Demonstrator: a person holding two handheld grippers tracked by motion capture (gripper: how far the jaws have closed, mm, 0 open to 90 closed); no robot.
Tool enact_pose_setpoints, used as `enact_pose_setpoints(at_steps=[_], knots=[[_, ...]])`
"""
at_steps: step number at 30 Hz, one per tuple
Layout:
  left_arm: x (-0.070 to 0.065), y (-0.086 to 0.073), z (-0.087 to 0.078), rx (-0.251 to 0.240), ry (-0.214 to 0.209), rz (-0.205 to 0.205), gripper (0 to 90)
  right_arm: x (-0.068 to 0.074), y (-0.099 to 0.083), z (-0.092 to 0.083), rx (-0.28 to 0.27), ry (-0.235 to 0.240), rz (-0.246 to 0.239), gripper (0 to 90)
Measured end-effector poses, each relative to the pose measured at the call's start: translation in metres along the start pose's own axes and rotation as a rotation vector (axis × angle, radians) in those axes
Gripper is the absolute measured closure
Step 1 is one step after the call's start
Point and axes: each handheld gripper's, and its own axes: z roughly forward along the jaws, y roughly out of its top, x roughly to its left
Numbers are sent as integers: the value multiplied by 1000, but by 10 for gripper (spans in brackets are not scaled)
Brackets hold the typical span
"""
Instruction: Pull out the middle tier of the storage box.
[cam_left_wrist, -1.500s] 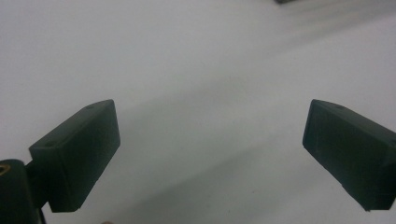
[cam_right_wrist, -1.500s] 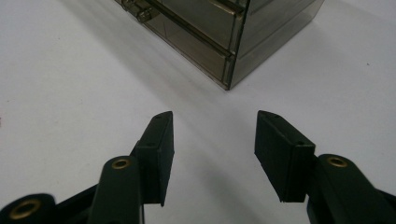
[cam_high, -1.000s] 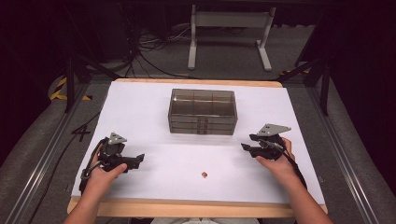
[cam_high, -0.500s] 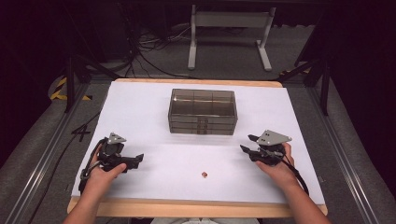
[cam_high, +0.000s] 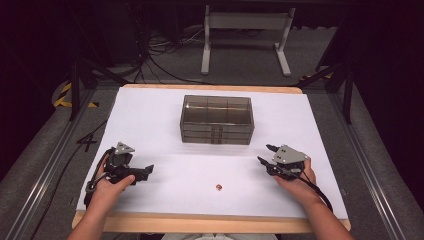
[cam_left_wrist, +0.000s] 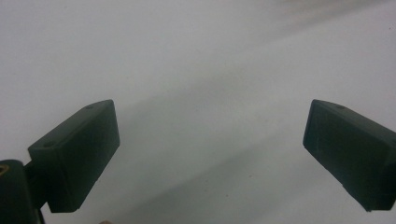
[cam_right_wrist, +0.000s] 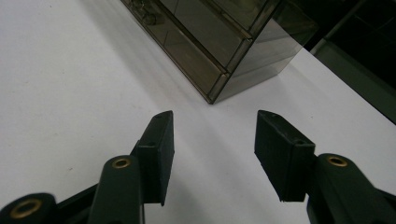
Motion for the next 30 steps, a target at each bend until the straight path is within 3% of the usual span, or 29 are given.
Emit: enact_pose_setpoints(at_steps=[7, 16, 30], knots=[[0, 0, 0, -2, 0, 1, 44, 5, 0, 1, 14, -15, -54, 467], [0, -1, 0, 6, -4, -5, 44, 18, 2, 6, 67, -49, -181, 466], [0, -2, 2, 6, -5, -10, 44, 33, 8, 11, 115, -119, -316, 460]])
